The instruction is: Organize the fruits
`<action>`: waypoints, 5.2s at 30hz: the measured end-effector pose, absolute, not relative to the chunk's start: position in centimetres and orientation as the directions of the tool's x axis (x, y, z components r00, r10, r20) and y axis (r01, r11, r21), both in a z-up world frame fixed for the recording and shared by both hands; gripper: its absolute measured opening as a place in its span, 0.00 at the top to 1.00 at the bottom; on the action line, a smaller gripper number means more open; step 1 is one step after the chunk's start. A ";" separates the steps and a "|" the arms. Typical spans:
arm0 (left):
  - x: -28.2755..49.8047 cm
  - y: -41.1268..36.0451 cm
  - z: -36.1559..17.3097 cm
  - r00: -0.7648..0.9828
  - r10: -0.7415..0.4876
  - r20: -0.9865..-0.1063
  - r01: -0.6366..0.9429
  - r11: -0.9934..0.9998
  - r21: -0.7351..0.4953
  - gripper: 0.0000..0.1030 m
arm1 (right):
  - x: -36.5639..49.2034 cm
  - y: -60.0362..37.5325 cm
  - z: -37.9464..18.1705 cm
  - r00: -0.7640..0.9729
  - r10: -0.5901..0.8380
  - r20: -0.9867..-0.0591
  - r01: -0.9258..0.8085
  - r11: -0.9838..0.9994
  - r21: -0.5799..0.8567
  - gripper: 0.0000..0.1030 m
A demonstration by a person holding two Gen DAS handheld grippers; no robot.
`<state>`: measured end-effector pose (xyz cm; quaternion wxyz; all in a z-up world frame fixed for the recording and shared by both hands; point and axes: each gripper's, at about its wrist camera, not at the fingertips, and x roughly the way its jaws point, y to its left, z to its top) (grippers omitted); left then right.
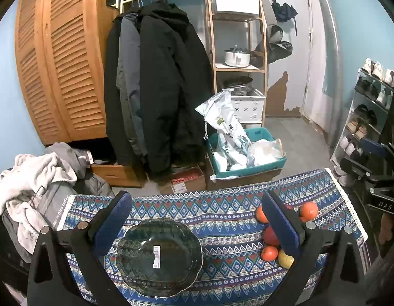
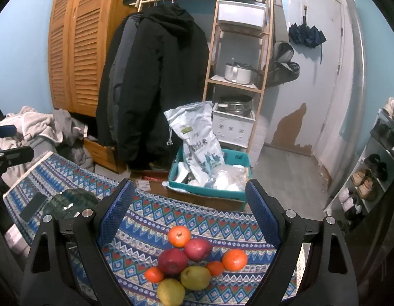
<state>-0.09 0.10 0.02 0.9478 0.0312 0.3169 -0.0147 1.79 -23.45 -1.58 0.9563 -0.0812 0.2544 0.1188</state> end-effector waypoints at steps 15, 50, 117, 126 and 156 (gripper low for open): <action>-0.1 0.0 0.0 0.797 -0.008 -0.604 0.048 0.998 0.050 0.00 | 1.8 -23.4 -1.6 0.842 0.185 -0.507 -0.269 0.958 -0.096 0.15; -0.4 -0.1 0.2 0.797 -0.034 -0.603 0.063 0.998 0.026 0.00 | 1.6 -22.9 -1.8 0.837 0.189 -0.513 -0.275 0.957 -0.097 0.15; 3.2 -1.8 -4.9 0.711 -0.022 -0.703 0.090 0.994 0.059 0.00 | 4.3 -26.2 -5.4 0.773 0.094 -0.627 -0.211 0.971 -0.114 0.15; 4.5 -3.9 -7.5 0.665 -0.021 -0.747 0.149 0.983 0.105 0.00 | 5.8 -27.8 -8.4 0.711 0.066 -0.700 -0.197 0.974 -0.108 0.15; 9.2 -13.7 -18.4 0.390 -0.149 -0.909 0.325 0.945 -0.016 0.00 | 7.5 -34.0 -16.4 0.549 0.025 -0.836 -0.117 0.992 -0.047 0.15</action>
